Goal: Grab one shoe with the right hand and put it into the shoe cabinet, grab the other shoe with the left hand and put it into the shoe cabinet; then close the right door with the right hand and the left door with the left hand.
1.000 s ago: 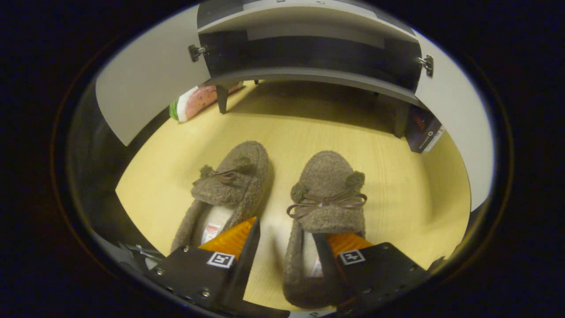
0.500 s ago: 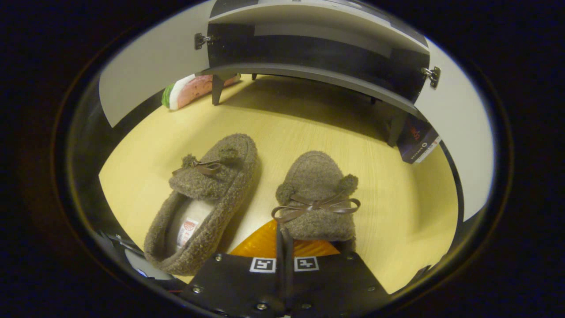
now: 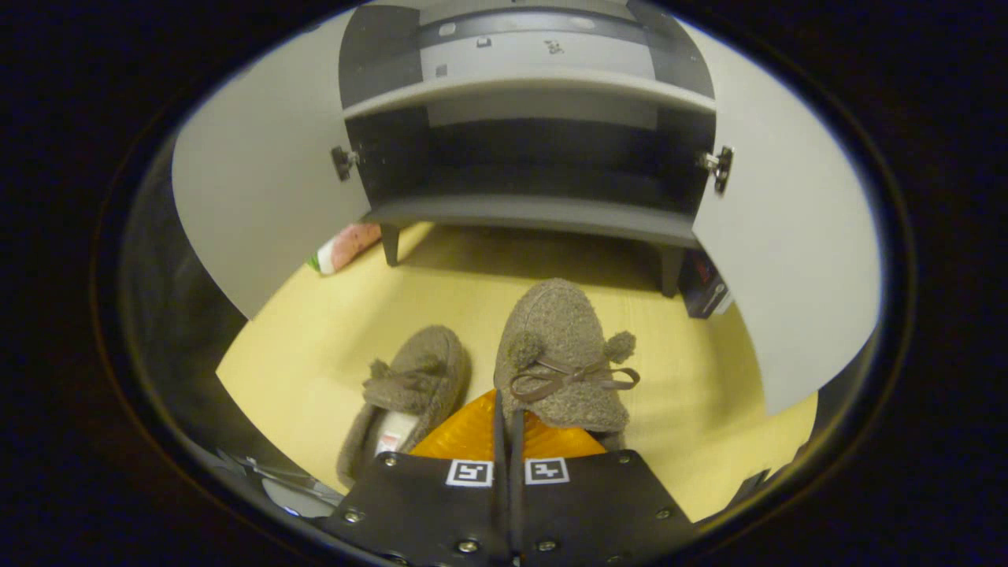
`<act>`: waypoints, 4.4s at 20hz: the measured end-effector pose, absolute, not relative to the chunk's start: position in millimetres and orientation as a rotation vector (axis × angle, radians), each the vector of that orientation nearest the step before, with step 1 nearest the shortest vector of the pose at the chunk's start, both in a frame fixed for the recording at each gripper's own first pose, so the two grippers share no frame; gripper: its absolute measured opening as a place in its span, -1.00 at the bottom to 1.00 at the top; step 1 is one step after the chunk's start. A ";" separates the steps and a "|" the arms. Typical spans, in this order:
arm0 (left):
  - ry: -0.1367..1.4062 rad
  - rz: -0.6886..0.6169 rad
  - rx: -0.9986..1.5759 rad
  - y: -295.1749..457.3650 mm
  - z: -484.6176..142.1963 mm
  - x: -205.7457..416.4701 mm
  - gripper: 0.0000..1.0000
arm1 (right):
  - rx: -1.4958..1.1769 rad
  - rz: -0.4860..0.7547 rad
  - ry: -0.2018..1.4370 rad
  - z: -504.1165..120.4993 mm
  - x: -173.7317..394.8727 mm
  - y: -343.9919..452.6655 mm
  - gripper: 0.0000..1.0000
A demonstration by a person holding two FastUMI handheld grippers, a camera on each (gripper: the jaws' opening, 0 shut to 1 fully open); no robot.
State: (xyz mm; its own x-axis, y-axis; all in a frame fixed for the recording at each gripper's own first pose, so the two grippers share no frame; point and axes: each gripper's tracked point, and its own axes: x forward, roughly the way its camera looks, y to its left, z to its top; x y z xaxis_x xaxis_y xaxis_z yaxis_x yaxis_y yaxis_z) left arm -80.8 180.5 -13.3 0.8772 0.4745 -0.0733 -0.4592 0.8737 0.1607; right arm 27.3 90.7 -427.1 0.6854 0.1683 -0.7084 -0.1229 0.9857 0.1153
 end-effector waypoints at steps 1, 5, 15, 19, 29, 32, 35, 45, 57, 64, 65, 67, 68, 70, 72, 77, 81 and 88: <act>0.112 0.480 0.138 179.2 -14.5 -77.2 0.91 | 0.063 0.166 0.747 -402.0 38.4 90.8 -0.99; 0.114 0.455 0.113 173.8 -20.9 -68.1 0.92 | 0.063 0.147 0.522 -290.4 89.6 81.0 -0.99; 0.128 0.471 0.095 177.3 -38.9 -79.4 0.87 | -0.054 0.115 0.238 -139.9 248.5 55.7 -0.99; 0.144 0.515 0.093 182.0 -48.2 -87.2 0.92 | -0.088 0.074 0.220 -131.9 313.8 43.1 -0.99; 0.199 0.698 0.082 213.7 -64.8 -133.6 0.92 | -0.077 0.004 0.361 -190.5 400.6 24.8 -0.99; 0.194 0.708 0.069 213.6 -63.0 -138.6 0.89 | -0.094 -0.008 0.376 -202.2 413.1 23.8 -0.99; 0.181 0.689 0.073 207.6 -61.4 -137.8 0.94 | -0.054 -0.021 0.430 -221.0 422.2 24.8 -0.98; 0.158 0.600 0.074 182.6 -59.6 -128.3 0.87 | 0.006 -0.040 0.488 -219.0 407.4 18.4 -0.29; 0.181 0.395 0.054 127.6 -76.6 -103.4 0.86 | -0.023 0.092 0.227 -78.9 300.7 48.1 -0.33; 0.254 0.196 0.063 78.5 -115.1 -84.3 0.93 | 0.002 0.174 0.055 18.4 197.9 64.6 -0.40; 0.277 0.168 0.063 70.1 -125.3 -82.8 0.93 | -0.014 0.180 0.031 31.4 183.2 63.0 -0.40; 0.335 0.114 0.050 53.2 -149.7 -82.2 0.93 | -0.046 0.182 -0.015 49.7 155.3 59.0 -0.40; 0.365 0.083 0.038 43.8 -163.1 -79.1 0.93 | -0.056 0.177 -0.036 61.0 143.2 55.5 -0.34; 0.433 0.025 0.022 28.3 -191.9 -77.5 0.94 | -0.065 0.157 -0.078 82.2 123.1 45.5 -0.40; 0.495 -0.036 0.026 12.0 -229.3 -72.6 0.95 | -0.065 0.134 -0.106 97.4 102.9 33.0 -0.34; 0.693 -0.153 0.056 -11.6 -328.5 -83.5 0.94 | -0.057 0.054 -0.138 118.5 63.0 -5.5 -0.34; 0.889 -0.230 -0.042 -35.6 -401.1 -100.6 0.94 | -0.085 -0.059 -0.171 132.9 37.9 -42.0 -0.34; 1.091 -0.224 -0.134 -32.4 -494.8 -98.5 0.89 | -0.133 -0.221 -0.176 140.2 1.7 -90.4 -0.34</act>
State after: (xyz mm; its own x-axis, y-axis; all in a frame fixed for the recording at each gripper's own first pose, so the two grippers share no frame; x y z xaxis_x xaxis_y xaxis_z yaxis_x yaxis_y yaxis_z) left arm -98.5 -32.4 -494.8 0.4425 -0.2452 -0.8626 0.1141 0.9695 -0.2171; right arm 1.7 -90.4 140.2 0.9605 -0.2055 0.1876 0.2287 0.9670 -0.1119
